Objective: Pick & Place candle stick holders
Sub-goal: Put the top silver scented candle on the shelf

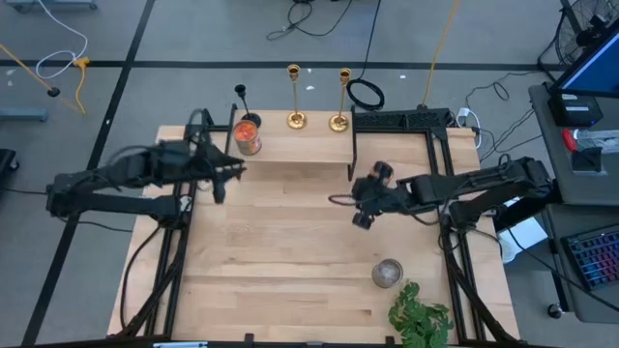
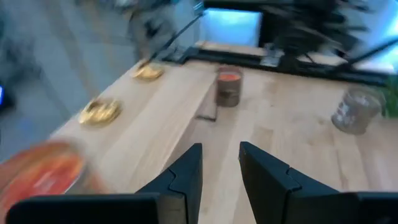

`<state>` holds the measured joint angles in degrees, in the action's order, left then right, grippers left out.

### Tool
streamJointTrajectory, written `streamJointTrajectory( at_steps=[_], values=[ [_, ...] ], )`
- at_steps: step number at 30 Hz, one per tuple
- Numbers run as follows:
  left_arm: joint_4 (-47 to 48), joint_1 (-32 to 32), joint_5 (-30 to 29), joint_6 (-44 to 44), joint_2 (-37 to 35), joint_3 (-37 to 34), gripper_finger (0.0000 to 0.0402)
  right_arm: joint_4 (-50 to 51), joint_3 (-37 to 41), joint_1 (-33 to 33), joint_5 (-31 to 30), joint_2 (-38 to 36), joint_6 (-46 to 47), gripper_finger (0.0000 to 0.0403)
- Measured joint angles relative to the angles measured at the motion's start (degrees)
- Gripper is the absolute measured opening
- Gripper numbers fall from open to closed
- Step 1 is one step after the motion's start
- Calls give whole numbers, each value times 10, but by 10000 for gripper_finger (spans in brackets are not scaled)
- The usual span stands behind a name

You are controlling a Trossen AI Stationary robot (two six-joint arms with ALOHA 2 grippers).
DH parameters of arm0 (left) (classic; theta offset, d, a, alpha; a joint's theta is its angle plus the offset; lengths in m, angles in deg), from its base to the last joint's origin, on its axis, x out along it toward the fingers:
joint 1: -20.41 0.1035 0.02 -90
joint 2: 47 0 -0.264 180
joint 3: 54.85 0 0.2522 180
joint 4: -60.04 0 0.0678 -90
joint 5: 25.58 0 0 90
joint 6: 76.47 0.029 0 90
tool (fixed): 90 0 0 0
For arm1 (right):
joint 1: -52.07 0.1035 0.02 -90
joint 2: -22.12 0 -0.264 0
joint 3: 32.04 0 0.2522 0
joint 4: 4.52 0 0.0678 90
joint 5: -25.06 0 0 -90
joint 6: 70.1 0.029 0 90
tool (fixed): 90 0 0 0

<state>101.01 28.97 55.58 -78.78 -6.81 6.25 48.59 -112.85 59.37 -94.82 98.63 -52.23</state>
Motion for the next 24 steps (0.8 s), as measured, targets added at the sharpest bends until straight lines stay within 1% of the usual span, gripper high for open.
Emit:
streamJointTrajectory(
  at_steps=[3, 5, 8, 10, 12, 18, 21, 24],
  values=[
    [-112, -40, 1, 66, 9, -66, 113, 36, 0, -42, 3, 9, 20, 132],
    [-188, -69, 1, 97, 17, -103, 113, 55, 0, -71, 29, 17, 26, 132],
    [-282, -107, 0, 114, 26, -148, 113, 68, 0, -113, 83, 30, 45, 132],
    [-322, -127, 0, 112, 30, -166, 113, 75, 4, -135, 104, 36, 57, 132],
    [-344, -143, -2, 108, 33, -179, 113, 70, 11, -151, 102, 44, 59, 132],
    [-347, -186, -9, 81, 33, -194, 113, 73, 58, -192, 106, 45, 66, 132],
    [-349, -204, -22, 79, 33, -194, 113, 72, 85, -206, 122, 45, 57, 132],
    [-349, -217, -36, 80, 33, -194, 113, 68, 107, -212, 119, 45, 39, 132]
  ],
)
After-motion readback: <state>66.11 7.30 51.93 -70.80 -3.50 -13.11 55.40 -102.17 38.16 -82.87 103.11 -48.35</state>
